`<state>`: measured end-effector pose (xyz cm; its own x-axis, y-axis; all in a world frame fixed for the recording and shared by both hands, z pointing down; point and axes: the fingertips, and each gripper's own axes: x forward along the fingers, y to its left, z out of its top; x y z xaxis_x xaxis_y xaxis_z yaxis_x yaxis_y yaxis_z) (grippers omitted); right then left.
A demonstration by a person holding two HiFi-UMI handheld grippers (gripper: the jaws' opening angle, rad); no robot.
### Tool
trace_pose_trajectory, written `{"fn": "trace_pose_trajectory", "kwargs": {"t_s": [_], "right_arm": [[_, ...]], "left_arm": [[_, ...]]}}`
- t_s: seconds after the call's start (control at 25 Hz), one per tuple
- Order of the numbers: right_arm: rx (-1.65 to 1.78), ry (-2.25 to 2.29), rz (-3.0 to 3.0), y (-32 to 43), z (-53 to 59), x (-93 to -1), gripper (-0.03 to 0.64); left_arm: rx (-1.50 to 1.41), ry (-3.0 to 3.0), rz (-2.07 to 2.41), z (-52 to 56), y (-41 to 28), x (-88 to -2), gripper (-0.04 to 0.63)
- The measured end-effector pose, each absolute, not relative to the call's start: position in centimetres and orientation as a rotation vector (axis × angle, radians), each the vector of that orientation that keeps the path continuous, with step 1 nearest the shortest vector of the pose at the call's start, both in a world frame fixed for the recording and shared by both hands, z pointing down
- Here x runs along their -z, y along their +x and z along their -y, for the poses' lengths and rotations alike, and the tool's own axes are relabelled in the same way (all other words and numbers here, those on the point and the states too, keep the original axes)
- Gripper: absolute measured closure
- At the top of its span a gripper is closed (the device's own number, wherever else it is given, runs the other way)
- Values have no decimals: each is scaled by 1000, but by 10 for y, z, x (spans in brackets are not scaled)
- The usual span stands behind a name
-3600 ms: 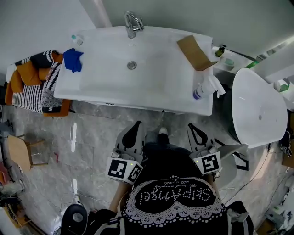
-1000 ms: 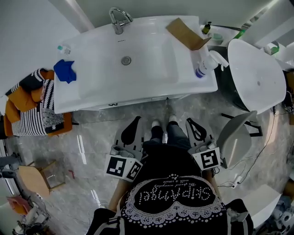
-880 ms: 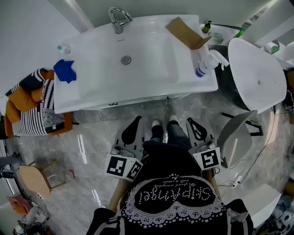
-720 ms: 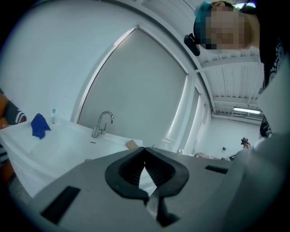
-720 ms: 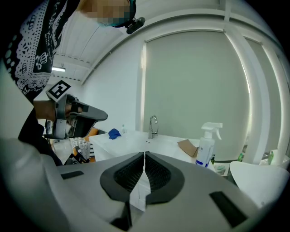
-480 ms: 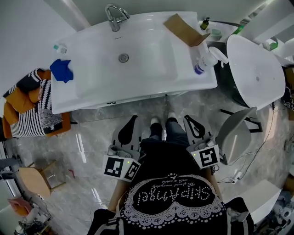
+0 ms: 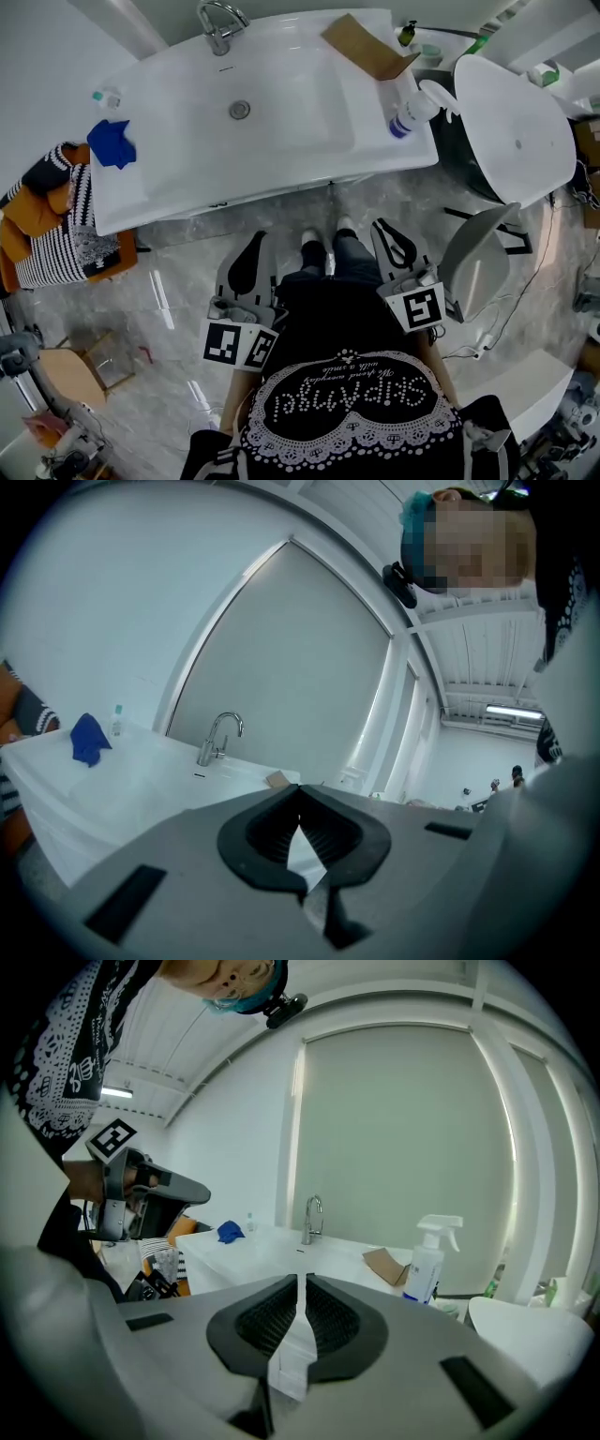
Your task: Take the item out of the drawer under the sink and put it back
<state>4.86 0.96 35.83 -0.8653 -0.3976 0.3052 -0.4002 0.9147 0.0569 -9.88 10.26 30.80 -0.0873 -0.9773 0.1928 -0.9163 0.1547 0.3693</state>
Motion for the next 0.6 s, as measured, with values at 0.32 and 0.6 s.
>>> {"fn": "trace_pose_trajectory", "kwargs": {"t_s": [0.32,0.6], "right_arm": [[-20,580,2682,47,7,-394,593],[-62,535,2647,36,15,-439,592]], "left_arm": [[205,1778,2082,-112,-109,-308,591],[156,1760,2033,-106,-104,-324,591]]}}
